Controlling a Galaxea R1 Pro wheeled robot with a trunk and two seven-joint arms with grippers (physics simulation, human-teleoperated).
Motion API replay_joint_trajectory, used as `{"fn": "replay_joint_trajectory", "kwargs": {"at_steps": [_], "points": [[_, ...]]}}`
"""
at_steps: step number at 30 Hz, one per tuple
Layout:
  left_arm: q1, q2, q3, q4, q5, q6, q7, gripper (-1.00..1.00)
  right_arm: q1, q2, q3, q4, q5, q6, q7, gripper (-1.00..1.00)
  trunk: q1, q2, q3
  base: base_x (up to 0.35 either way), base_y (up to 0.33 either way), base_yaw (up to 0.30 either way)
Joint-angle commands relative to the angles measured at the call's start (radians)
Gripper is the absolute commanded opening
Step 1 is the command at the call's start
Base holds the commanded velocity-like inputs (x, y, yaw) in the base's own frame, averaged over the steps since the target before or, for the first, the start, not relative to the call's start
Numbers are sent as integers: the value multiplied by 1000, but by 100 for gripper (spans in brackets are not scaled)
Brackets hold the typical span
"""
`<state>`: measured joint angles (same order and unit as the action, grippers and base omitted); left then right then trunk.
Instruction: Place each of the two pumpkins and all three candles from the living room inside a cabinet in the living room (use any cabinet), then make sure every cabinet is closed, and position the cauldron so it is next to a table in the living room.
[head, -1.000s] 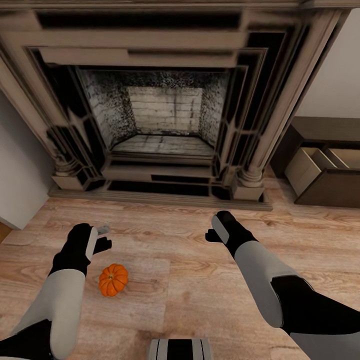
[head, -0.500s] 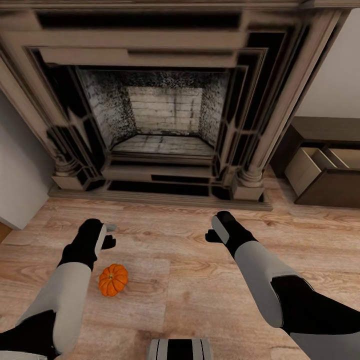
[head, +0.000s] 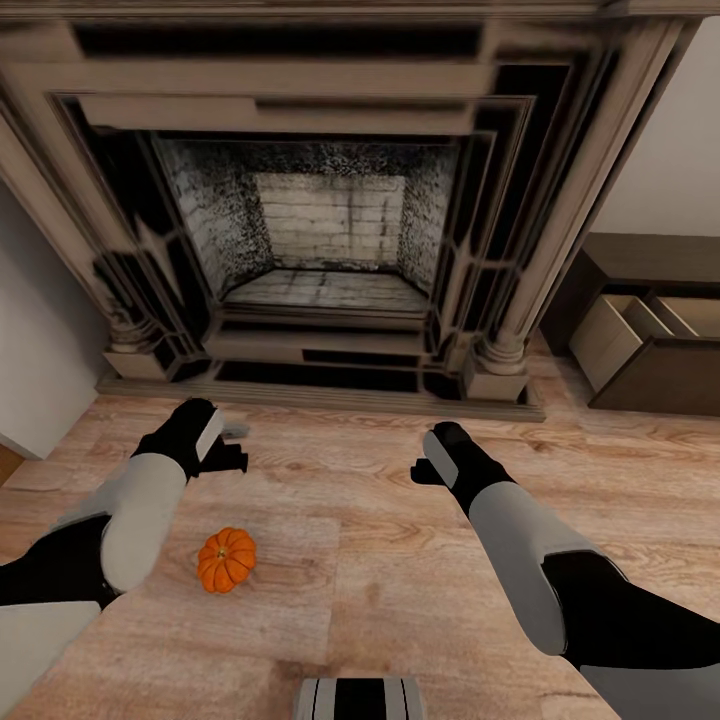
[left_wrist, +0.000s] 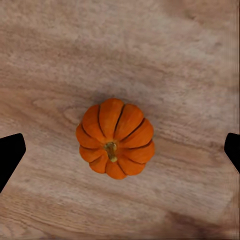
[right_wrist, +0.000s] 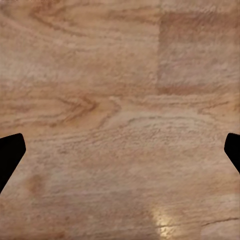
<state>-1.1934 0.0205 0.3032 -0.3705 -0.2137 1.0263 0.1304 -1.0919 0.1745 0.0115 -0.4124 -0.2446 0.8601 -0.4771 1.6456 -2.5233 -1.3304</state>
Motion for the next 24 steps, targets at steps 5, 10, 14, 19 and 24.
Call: {"fn": "replay_joint_trajectory", "kwargs": {"at_steps": [5, 10, 14, 19, 24], "points": [[-25, 1, 8, 23, -5, 3, -39, 100, 0, 0, 2, -9, -9, 2, -10, 100, 0, 0, -1, 0, 0, 0], [-31, 3, 9, 28, -2, 3, -91, 100, 0, 0, 3, -43, -7, 4, -11, 100, 0, 0, -1, 0, 0, 0], [-33, 2, 15, 28, 10, 1, -111, 100, 0, 0, 5, -76, -5, 11, -12, 100, 0, 0, -1, 0, 0, 0], [-34, 1, 58, 28, 32, -1, -115, 100, -1, 0, 5, -106, -1, 17, -14, 100, 0, 0, -1, 0, 0, 0], [-34, 2, 101, 25, 37, -1, -115, 100, -2, 0, 4, -213, -2, 77, -23, 100, 0, 0, -1, 0, 0, 0]]}}
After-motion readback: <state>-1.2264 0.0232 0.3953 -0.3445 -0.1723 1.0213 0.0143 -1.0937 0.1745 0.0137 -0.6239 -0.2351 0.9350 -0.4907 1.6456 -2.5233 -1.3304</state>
